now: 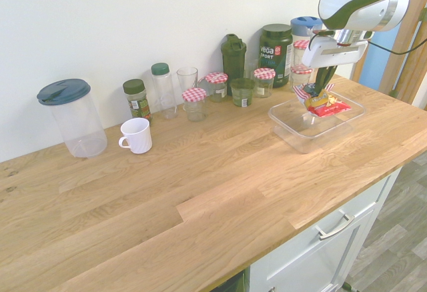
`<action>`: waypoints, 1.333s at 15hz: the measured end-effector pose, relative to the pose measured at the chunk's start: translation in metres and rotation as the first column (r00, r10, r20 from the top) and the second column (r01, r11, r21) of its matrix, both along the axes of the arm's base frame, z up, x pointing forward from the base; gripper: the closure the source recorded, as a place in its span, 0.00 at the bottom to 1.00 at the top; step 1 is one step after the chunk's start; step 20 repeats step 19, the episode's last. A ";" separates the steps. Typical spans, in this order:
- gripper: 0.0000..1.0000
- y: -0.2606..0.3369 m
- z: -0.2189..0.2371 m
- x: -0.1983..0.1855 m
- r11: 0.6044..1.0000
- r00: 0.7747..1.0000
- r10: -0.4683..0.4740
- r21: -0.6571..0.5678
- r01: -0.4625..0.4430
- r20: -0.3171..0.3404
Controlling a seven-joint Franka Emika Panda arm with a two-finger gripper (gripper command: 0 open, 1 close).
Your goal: Put the chip bag into the container
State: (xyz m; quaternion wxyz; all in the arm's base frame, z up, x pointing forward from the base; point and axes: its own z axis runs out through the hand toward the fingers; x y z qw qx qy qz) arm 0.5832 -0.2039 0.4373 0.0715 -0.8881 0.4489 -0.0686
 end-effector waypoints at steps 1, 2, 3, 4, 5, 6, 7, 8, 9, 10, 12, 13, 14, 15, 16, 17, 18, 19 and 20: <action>1.00 0.002 -0.004 0.002 1.000 1.000 0.003 0.000 -0.003 -0.002; 1.00 0.004 -0.006 0.002 1.000 1.000 0.005 0.001 -0.005 -0.004; 1.00 0.004 -0.008 0.002 1.000 1.000 0.005 0.002 -0.005 -0.006; 1.00 0.005 -0.010 0.001 1.000 1.000 0.005 0.003 -0.005 -0.009; 0.00 0.005 -0.013 0.000 1.000 1.000 0.004 0.004 -0.004 -0.012; 0.00 0.005 -0.017 -0.001 1.000 1.000 0.004 0.005 -0.003 -0.017; 0.00 0.005 -0.020 -0.002 1.000 1.000 0.004 0.005 -0.004 -0.020; 0.00 0.005 -0.021 -0.003 1.000 1.000 0.005 0.005 -0.005 -0.020; 0.00 0.006 -0.023 -0.003 1.000 1.000 0.005 0.005 -0.005 -0.020; 0.00 0.006 -0.024 -0.004 1.000 1.000 0.005 0.004 -0.005 -0.019; 0.00 0.007 -0.026 -0.005 1.000 1.000 0.006 0.002 -0.006 -0.016; 0.00 0.008 -0.027 -0.005 1.000 1.000 0.006 0.002 -0.006 -0.017; 0.00 0.009 -0.027 -0.005 1.000 1.000 0.007 0.002 -0.007 -0.017; 0.00 0.009 -0.026 -0.005 1.000 1.000 0.007 0.002 -0.007 -0.015; 0.00 0.009 -0.023 -0.006 1.000 1.000 0.007 0.002 -0.007 -0.011; 0.00 0.010 -0.017 -0.008 1.000 1.000 0.007 0.001 -0.007 -0.002; 0.00 0.011 -0.009 -0.012 1.000 1.000 0.007 0.001 -0.007 0.010; 0.00 0.012 0.001 -0.018 1.000 1.000 0.006 0.001 -0.006 0.025; 0.00 0.012 0.001 -0.018 1.000 1.000 0.006 0.001 -0.006 0.025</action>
